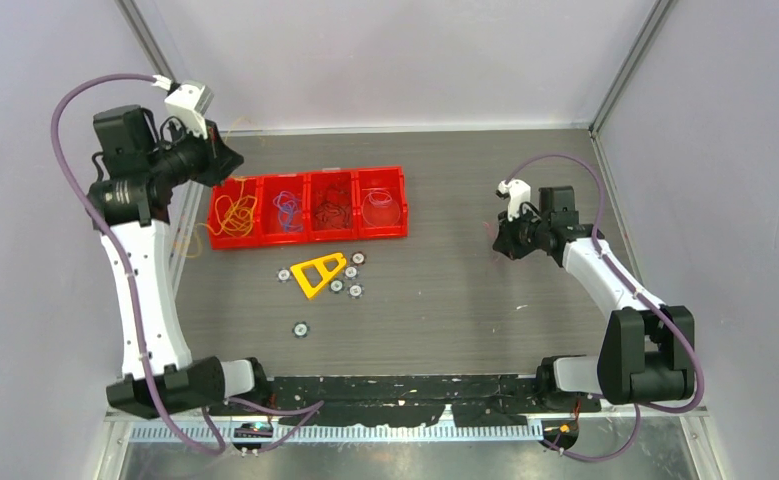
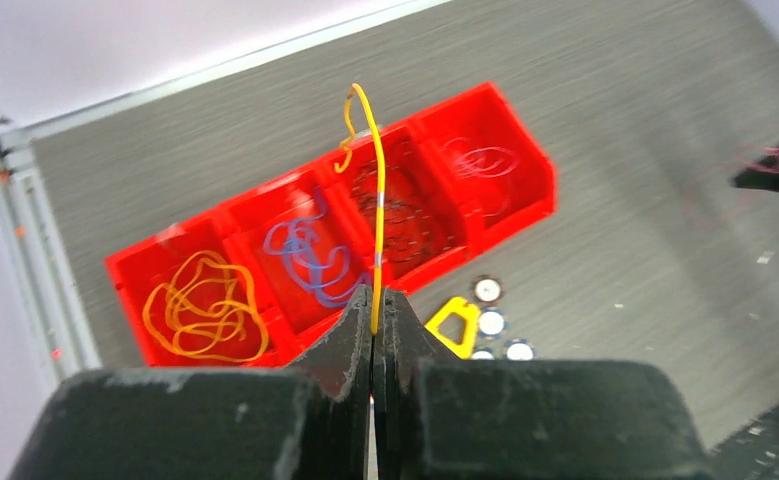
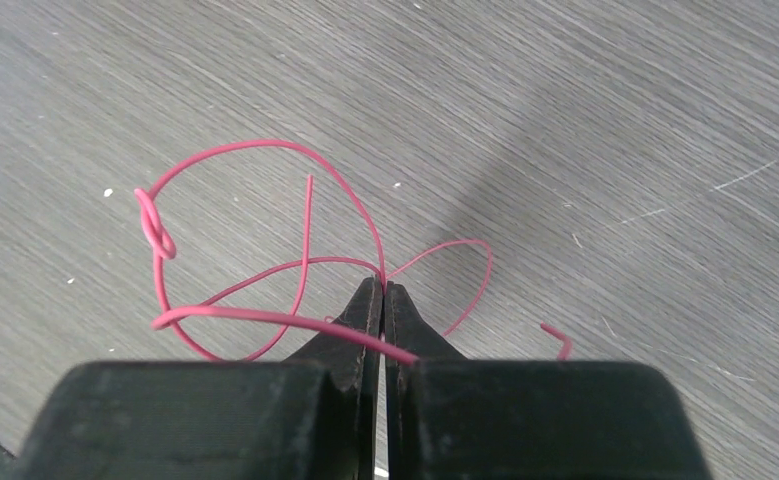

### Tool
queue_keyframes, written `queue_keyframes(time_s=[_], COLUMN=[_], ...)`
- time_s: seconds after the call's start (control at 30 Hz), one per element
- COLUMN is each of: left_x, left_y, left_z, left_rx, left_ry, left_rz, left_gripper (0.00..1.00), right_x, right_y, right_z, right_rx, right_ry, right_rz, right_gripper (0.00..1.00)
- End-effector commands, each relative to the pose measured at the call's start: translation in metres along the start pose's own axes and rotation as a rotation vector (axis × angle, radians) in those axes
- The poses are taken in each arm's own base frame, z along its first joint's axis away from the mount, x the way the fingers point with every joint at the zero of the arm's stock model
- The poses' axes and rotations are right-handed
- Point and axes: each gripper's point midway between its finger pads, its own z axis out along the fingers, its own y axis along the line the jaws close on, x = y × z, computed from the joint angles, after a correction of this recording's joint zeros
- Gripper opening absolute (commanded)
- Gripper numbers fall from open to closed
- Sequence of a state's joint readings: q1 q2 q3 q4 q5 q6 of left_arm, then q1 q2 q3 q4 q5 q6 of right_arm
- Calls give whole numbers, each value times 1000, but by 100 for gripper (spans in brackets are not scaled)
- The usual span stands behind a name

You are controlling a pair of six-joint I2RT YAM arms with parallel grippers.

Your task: Untangle the cables

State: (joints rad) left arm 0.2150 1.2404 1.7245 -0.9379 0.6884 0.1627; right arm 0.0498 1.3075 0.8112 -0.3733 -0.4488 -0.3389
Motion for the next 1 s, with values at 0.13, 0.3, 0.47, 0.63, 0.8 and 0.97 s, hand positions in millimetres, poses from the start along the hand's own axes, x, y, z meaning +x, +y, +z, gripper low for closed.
queue_keyframes(time_s=[0.13, 0.3, 0.47, 0.63, 0.8, 0.97], left_x=[7, 18, 25, 41, 89, 133], left_y=[88, 122, 139, 163, 196, 203], left_z=[37, 56, 69, 78, 95, 122], left_rx=[-181, -228, -245, -304, -317, -164], left_ry=[61, 92, 105, 163, 285, 392], left_rz=[78, 65, 63, 98, 143, 159], left_gripper=[0, 0, 0, 0, 0, 0], right_x=[-27, -26, -26, -28, -28, -24], right_y=[10, 11, 10, 11, 13, 13], right_z=[-12, -12, -11, -9, -9, -9], right_rx=[-59, -65, -69, -83, -93, -94], right_ry=[-57, -47, -39, -33, -24, -8], right_rz=[-15, -16, -13, -1, 7, 6], right_gripper=[5, 5, 6, 6, 5, 5])
